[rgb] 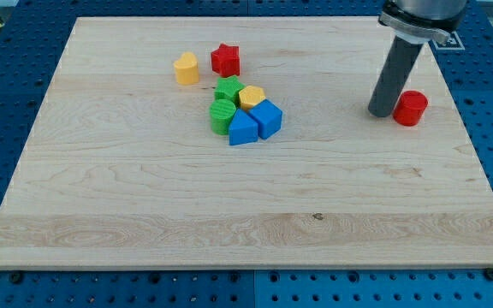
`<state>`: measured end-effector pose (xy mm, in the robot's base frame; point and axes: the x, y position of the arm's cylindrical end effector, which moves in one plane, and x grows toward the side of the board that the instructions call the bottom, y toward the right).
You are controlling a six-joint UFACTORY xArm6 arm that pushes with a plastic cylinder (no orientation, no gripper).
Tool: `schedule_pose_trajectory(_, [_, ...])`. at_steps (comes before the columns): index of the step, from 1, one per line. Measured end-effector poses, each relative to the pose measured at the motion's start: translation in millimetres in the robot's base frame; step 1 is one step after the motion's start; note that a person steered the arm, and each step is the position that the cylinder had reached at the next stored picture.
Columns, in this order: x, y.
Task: Slide the red star towards the yellow hexagon
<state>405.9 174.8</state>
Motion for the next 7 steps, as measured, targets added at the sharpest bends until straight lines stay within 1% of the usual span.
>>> schedule_pose_trajectory(2, [-57, -70])
schedule_pose_trajectory(4, [-118, -126])
schedule_pose_trajectory(6, [-152, -190])
schedule_pose_trajectory(7, [-160, -216])
